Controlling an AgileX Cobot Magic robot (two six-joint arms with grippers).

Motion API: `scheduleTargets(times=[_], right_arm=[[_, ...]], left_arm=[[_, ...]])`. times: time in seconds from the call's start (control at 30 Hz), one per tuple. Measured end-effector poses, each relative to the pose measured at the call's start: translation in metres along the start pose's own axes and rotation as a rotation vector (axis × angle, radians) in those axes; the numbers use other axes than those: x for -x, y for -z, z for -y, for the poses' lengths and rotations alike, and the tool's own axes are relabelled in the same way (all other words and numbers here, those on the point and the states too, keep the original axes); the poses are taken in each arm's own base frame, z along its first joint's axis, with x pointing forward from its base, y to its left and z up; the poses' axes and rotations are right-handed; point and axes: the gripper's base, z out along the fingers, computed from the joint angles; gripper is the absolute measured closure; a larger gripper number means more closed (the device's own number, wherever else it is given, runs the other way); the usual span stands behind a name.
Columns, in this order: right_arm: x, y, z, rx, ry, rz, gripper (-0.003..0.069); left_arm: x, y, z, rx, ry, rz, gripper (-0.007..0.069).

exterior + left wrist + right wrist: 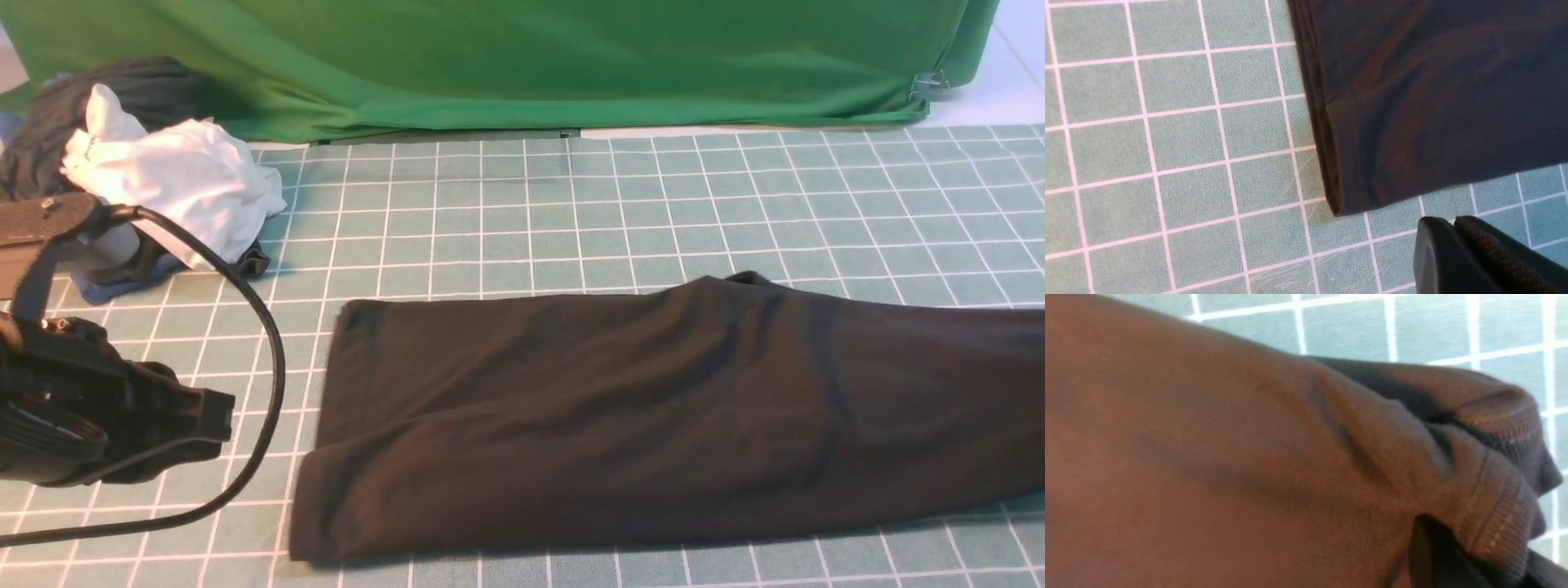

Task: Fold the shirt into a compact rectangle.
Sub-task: 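Fold the right end of the dark garment over onto its left end with the right gripper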

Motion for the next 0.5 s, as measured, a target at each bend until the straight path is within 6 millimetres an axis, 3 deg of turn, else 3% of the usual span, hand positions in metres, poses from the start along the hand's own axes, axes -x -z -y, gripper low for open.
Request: scheduleTargets(times=[0.13, 0.27, 0.3, 0.5], right_arm=[[0.004, 0.026, -0.014, 0.043, 0.008, 0.015, 0.0608], [0.012, 0.058, -0.055, 0.163, 0.064, 0.039, 0.0608], [0.013, 0.06, -0.057, 0.171, 0.067, 0.041, 0.0608], [0.016, 0.105, -0.141, 0.475, 0.164, 0.122, 0.0608]], left_arm=[[0.001, 0.0, -0.001, 0.013, -0.009, 0.006, 0.0618], [0.0, 0.0, -0.005, 0.054, -0.016, 0.003, 0.0618], [0.0, 0.0, -0.005, 0.057, -0.016, 0.003, 0.0618], [0.0, 0.001, -0.011, 0.117, 0.01, 0.003, 0.0618]])
